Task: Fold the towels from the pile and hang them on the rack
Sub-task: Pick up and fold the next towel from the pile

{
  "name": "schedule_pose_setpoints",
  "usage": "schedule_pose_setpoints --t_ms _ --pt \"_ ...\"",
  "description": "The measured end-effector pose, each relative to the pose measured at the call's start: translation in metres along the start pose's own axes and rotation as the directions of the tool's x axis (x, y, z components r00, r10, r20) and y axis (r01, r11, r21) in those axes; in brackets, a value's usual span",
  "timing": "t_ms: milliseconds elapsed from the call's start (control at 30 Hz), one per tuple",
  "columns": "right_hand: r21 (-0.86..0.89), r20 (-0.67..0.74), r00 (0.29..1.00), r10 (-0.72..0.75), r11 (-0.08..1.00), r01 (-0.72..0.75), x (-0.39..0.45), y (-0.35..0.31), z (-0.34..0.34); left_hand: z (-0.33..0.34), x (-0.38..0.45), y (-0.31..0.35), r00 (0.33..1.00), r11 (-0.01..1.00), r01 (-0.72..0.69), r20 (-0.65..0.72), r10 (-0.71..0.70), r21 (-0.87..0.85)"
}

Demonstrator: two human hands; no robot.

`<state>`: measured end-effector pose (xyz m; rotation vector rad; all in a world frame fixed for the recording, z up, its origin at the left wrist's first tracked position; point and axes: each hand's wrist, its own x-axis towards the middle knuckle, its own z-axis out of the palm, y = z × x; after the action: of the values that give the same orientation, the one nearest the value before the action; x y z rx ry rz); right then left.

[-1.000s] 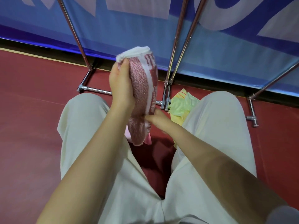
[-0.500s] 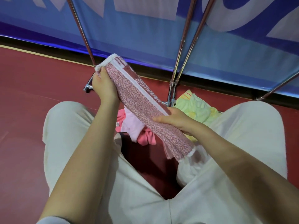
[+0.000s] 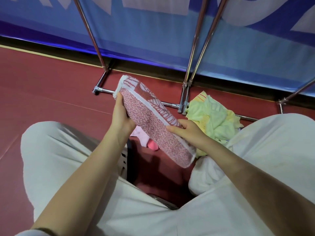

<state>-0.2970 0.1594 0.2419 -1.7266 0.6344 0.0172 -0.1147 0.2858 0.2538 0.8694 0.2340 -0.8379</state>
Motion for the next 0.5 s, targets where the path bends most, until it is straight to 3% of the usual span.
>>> schedule_pose_setpoints --t_ms 233,500 --pt "0.088 -0.013 0.997 0.07 0.994 -0.069 0.022 0.004 0.02 -0.002 0.01 -0.004 0.997 0.997 -0.048 -0.055 0.052 0.062" --pt "0.017 -0.107 0.994 0.023 1.0 -0.021 0.033 -0.004 0.025 -0.001 0.027 0.014 0.968 0.981 -0.194 -0.16 0.193 0.009"
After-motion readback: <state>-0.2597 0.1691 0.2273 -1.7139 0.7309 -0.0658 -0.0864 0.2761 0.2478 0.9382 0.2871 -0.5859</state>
